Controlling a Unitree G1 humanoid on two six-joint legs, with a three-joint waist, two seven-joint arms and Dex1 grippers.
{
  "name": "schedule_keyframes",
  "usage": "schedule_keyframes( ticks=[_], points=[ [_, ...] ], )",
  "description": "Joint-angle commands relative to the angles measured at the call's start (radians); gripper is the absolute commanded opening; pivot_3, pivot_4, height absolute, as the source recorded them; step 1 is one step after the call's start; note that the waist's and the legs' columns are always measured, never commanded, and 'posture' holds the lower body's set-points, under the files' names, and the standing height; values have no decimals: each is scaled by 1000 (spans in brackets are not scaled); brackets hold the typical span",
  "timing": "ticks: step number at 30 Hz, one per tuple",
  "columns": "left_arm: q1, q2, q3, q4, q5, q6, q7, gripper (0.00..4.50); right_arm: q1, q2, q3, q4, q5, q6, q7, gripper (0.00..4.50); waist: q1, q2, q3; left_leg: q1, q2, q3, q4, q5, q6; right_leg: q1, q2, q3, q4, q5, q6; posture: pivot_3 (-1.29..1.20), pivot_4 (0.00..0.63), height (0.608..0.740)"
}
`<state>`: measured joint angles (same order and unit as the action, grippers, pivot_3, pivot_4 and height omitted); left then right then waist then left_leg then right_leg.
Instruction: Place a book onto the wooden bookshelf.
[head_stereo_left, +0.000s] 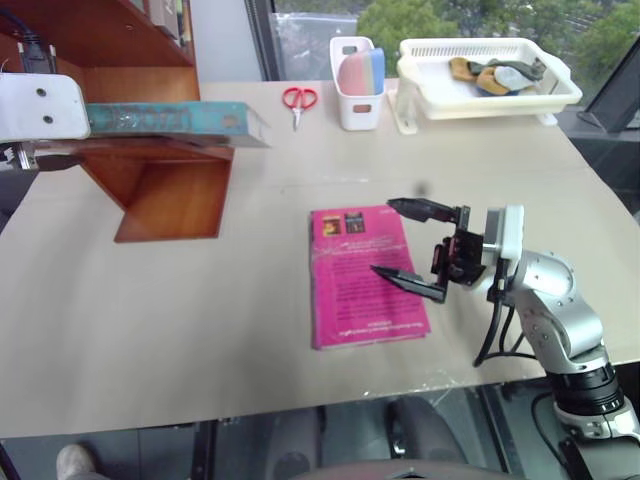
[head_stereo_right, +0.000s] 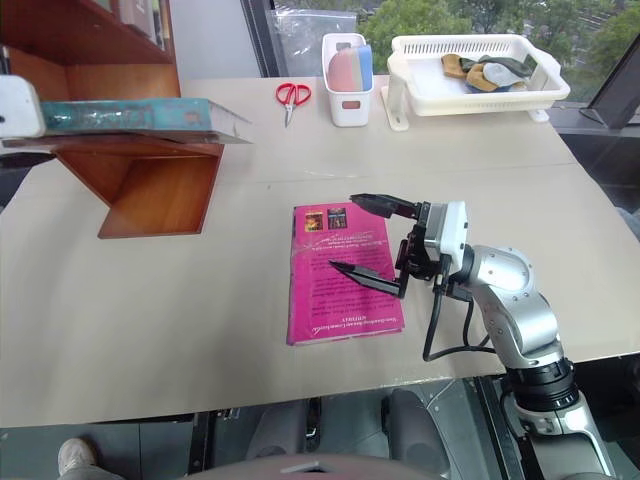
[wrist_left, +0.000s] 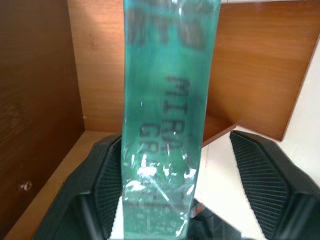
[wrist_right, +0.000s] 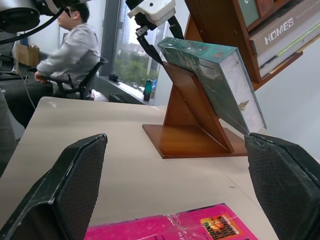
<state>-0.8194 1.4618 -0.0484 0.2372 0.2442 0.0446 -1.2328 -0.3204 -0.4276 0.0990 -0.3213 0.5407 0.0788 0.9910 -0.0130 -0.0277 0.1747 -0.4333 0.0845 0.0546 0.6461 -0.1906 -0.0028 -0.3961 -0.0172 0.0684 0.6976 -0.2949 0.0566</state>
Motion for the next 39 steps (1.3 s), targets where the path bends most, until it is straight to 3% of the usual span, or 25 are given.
schedule_keyframes(
  ticks=[1,8,13,20,25,30,34,39],
  points=[
    [10,18,23,14,21,-21,28,3078,7,-8,-34,-44,20,-9,-3,4500,0,0,0,0,0,0,0,0,0,0,0,0,0,0,0,0,150,740],
    [55,49,61,8,-14,-22,16,3078,39,-13,-49,-13,22,-47,38,4500,-3,0,0,0,0,0,0,0,0,0,0,0,0,0,0,0,150,740],
    [69,43,100,-10,-31,-27,58,4455,26,-8,-51,13,21,-56,59,4500,-1,0,0,1,0,1,-1,0,0,0,0,0,0,0,0,0,150,740],
    [112,38,154,-31,-50,-84,143,4455,15,-15,-62,63,27,-78,109,4500,1,0,0,1,0,1,-1,0,0,0,0,0,-1,0,0,0,150,740],
    [173,2,287,-97,-153,-84,154,4455,-21,-15,-88,87,47,-84,126,4500,0,0,0,0,0,1,-1,0,0,0,0,0,-1,0,0,0,150,740],
    [235,-58,431,-255,-355,40,80,4455,-73,8,-118,60,98,-40,73,4500,-1,0,0,1,1,1,-1,0,0,0,0,0,0,0,0,0,150,740],
    [273,-117,526,-429,-590,268,17,4455,-105,25,-142,32,141,5,10,4500,-1,0,0,0,0,1,-1,0,0,0,0,0,-1,0,0,0,150,740],
    [411,-264,610,-626,-848,511,42,4455,-116,30,-178,-7,189,62,-72,4500,-2,1,0,1,1,0,-2,0,0,0,0,0,1,0,0,0,150,740]
  ],
)
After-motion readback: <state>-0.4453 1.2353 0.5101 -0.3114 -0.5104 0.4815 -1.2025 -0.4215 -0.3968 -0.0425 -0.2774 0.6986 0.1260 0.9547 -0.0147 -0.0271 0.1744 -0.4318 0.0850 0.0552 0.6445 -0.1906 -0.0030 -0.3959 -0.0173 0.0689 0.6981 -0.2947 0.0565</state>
